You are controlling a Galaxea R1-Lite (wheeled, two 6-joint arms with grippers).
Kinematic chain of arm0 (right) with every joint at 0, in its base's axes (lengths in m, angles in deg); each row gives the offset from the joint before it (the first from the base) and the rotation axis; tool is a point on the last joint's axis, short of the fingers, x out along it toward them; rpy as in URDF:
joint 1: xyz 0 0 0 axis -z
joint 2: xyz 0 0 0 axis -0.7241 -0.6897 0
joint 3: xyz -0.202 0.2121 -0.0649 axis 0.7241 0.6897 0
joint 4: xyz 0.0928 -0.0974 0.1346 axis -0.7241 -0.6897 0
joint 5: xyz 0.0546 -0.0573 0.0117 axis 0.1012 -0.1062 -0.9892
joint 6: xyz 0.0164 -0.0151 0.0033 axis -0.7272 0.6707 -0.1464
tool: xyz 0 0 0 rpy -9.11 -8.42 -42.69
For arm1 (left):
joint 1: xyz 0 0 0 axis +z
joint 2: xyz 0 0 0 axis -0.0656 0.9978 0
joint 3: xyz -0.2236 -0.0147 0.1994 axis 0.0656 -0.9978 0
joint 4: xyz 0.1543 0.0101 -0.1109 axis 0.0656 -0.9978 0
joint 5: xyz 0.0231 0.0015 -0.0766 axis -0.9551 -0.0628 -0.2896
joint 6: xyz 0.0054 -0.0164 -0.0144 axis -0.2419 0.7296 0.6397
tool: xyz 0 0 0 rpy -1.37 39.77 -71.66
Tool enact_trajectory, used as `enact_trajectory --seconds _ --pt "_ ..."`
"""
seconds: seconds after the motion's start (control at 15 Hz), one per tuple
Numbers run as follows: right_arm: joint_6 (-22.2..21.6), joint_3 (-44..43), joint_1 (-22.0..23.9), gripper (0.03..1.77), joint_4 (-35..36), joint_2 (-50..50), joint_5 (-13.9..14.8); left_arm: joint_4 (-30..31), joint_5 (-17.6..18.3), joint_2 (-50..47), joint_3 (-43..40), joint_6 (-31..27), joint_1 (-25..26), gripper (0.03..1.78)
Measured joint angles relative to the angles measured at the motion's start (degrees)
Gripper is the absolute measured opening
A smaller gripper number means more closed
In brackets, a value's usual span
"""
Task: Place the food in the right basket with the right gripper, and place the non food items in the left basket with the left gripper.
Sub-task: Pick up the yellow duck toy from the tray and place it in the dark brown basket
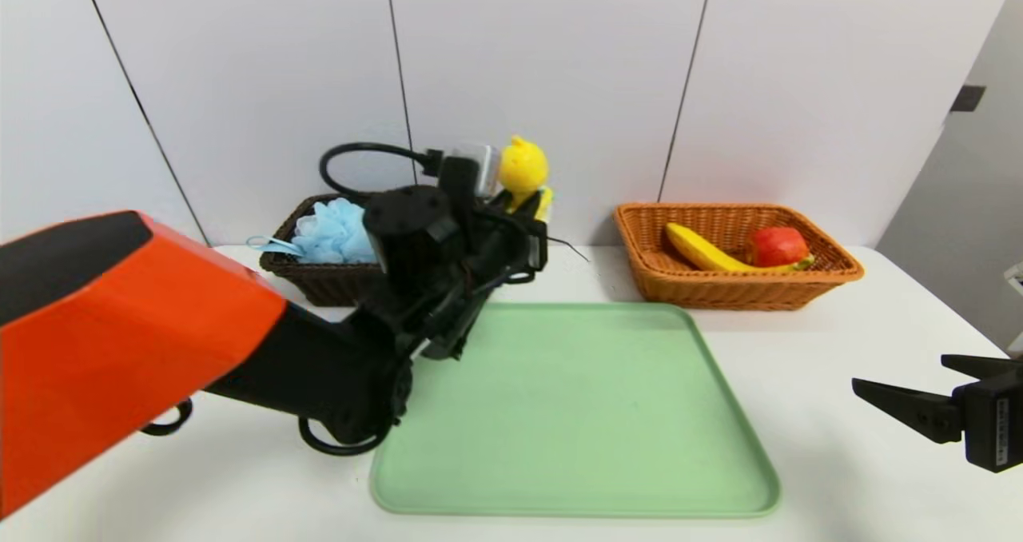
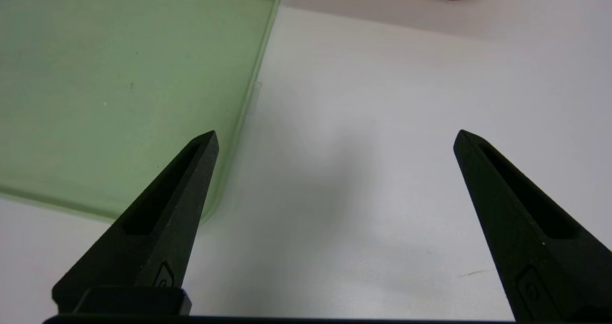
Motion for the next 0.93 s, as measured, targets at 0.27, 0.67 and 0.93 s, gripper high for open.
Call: enact_trajectory --seconds 0.27,0.67,0.93 --pt "0.1 -1.6 0.0 1.7 2.8 -0.4 -0.6 -8.6 6.4 -5.4 0.8 -0.1 13.2 0.34" --pt "0.0 -3.8 -0.2 1.7 16.2 -6.4 -1.0 -17.9 10.3 -7.7 0.9 -1.0 24.6 0.34" --pt "0.1 -4.0 -0.3 1.7 20.7 -9.5 -1.0 -19.6 10.3 -5.8 0.8 -1.1 25.2 0.34"
